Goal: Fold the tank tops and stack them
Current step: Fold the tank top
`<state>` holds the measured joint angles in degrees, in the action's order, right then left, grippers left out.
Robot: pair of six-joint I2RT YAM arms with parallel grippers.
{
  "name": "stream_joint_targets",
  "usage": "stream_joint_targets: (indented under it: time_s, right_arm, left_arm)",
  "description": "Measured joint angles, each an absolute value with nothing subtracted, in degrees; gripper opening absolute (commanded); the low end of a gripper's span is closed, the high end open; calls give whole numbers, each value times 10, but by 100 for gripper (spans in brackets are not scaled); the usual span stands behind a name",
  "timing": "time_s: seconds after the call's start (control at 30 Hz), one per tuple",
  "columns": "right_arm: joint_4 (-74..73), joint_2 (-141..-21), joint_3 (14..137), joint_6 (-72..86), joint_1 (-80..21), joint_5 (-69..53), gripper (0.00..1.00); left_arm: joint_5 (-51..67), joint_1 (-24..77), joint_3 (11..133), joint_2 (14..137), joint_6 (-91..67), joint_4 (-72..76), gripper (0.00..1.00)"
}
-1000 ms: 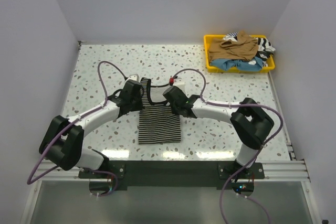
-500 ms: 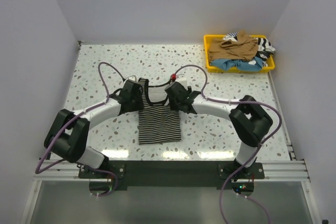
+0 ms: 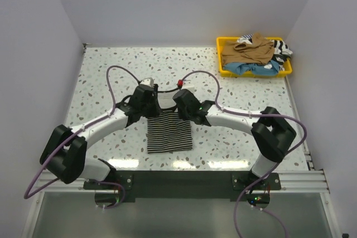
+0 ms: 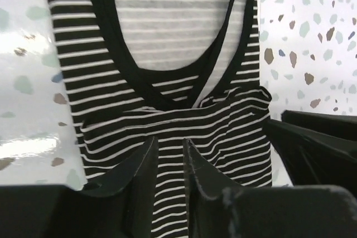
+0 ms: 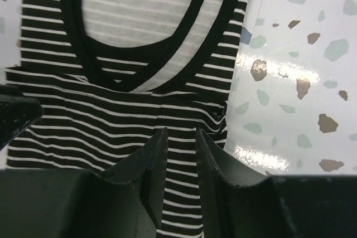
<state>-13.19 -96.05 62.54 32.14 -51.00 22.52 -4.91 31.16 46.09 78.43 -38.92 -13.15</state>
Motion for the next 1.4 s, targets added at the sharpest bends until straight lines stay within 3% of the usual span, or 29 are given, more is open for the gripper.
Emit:
stream_joint_targets:
  time_s: [0.3,0.63,0.9,1.0,1.13,1.27,1.4]
  right_arm:
    - [-117,-1053,625,321,-497,198,36]
    - [-55,-1007,548,345,-496,199,39]
    - [-126,-941,495,363,-497,217,61]
    - [-157,-927,500,359,-497,223,68]
    - [-205,-860,505,370,-497,226,69]
    - [-219,-754,469,422,-521,209,59]
    - [-226,-721,420,510,-616,188,55]
  left_arm:
    - [-51,314,371,830,-453,-90,24]
    - [-50,316,328,828,-492,14,22]
    - [-41,338,311,797,-503,-1,34]
    - [-37,338,328,788,-494,-41,50]
    - [-50,339,349,712,-485,-134,65]
    - [-67,339,356,606,-503,-216,60]
    - [-62,349,302,526,-553,-260,58]
